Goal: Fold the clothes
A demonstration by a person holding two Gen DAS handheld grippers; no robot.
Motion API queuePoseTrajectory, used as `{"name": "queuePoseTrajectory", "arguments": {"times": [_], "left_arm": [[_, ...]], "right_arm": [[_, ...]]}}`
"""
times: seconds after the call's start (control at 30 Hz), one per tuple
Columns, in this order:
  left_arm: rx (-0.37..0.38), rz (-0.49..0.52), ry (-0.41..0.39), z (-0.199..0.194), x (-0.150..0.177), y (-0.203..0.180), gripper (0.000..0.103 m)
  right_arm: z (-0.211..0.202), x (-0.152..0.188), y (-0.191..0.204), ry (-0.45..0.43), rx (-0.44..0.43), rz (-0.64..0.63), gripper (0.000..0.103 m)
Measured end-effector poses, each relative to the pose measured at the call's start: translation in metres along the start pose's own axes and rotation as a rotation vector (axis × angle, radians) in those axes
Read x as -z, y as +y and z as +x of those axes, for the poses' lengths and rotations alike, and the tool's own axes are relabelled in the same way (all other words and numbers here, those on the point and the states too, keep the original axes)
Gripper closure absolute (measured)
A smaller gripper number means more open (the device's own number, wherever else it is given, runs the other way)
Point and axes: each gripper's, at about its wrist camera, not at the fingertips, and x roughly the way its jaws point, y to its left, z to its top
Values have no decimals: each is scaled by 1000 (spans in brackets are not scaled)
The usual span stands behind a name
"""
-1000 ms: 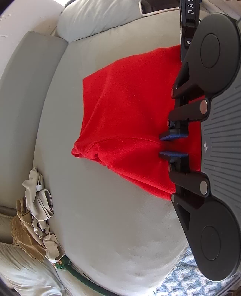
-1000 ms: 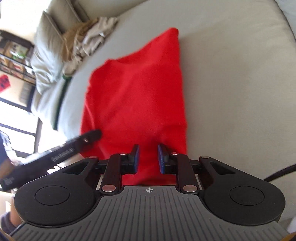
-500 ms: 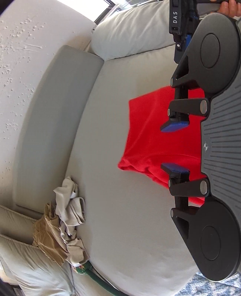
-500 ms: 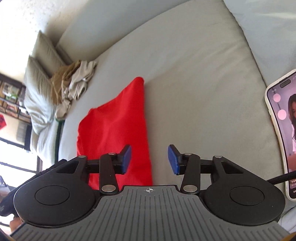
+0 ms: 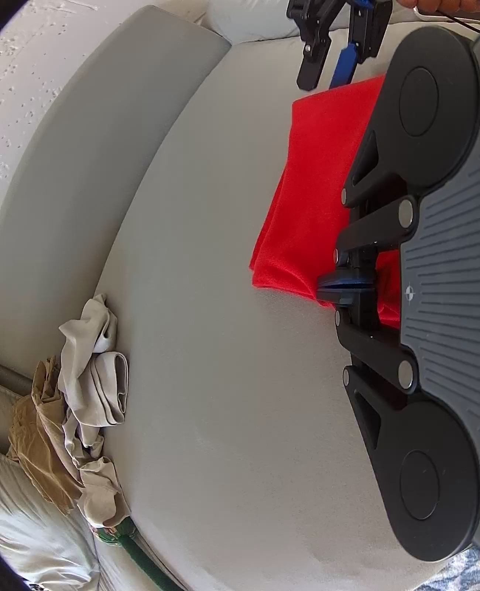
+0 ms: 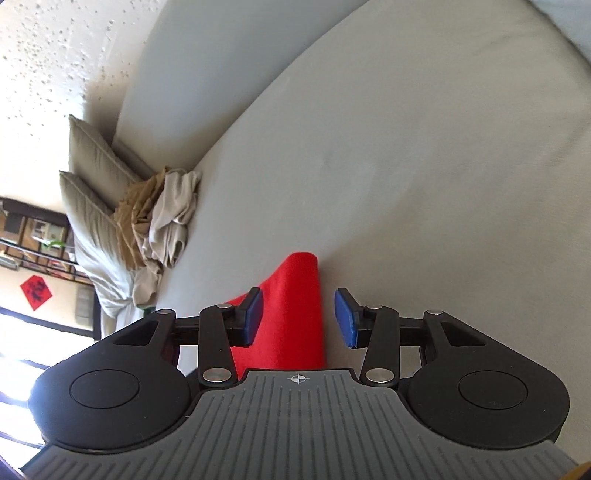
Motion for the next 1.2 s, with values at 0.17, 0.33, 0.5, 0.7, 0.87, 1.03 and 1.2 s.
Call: {"name": "queuePoseTrajectory", "arguments": {"times": [0.17, 0.33, 0.5, 0.7, 0.87, 1.03, 1.2], "left_arm": [[-4, 1, -11, 10, -8, 1, 95], [1, 4, -20, 11, -19, 4, 91], [74, -98, -10, 12, -41, 14, 70], [85, -61, 82, 40, -50, -5, 87], [75, -15, 38, 37, -51, -17, 98], [85, 117, -76, 22, -50, -34, 101], [64, 170, -124, 33, -52, -35, 101]], "right_arm": [[33, -2, 21, -5, 60, -156, 96], [32, 4, 23, -105, 111, -183, 93], [22, -4, 3, -73, 75, -87, 73], [18, -7, -6, -62, 49, -30, 70], [17, -6, -6, -56, 51, -44, 70], [17, -6, -6, -57, 54, -44, 70], [17, -4, -5, -71, 61, -46, 70]]}}
